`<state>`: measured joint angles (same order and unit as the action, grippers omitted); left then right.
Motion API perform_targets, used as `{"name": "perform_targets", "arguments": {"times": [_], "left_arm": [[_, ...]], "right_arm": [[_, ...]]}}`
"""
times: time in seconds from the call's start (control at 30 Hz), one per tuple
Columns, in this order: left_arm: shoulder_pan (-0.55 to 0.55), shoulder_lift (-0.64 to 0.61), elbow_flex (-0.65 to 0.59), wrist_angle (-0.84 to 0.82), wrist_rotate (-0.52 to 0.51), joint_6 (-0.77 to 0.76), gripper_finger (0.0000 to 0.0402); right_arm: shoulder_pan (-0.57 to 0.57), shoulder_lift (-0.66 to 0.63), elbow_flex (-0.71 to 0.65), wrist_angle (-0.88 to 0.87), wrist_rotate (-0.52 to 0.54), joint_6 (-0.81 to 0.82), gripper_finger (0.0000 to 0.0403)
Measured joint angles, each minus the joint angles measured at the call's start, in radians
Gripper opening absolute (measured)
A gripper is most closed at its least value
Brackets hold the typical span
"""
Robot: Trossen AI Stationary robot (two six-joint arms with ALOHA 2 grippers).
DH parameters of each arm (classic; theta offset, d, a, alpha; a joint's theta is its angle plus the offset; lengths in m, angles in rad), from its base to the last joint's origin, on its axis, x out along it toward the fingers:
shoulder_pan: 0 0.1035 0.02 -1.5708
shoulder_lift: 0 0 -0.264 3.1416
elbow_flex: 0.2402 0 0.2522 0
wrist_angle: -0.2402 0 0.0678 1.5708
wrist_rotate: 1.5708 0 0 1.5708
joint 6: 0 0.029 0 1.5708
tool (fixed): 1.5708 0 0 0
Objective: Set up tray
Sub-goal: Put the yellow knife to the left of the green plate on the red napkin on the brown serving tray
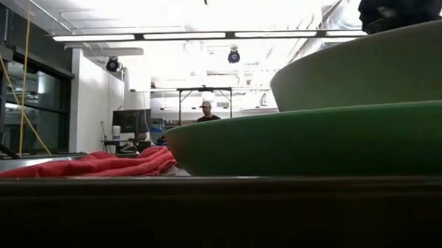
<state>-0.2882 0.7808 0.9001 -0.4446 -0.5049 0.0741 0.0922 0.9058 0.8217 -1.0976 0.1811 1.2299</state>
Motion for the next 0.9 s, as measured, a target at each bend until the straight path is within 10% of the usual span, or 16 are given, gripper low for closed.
{"name": "perform_targets", "arguments": {"times": [0.37,0.9], "left_arm": [[0.0,-0.269,-0.138,-0.041,0.052,0.055,0.0088],[0.0,-0.427,-0.217,-0.09,0.122,0.052,0.0088]], "right_arm": [[-0.068,0.203,0.015,-0.01,-0.167,-0.003,0.0011],[-0.067,0.201,0.013,-0.105,-0.231,0.063,0.0185]]}}
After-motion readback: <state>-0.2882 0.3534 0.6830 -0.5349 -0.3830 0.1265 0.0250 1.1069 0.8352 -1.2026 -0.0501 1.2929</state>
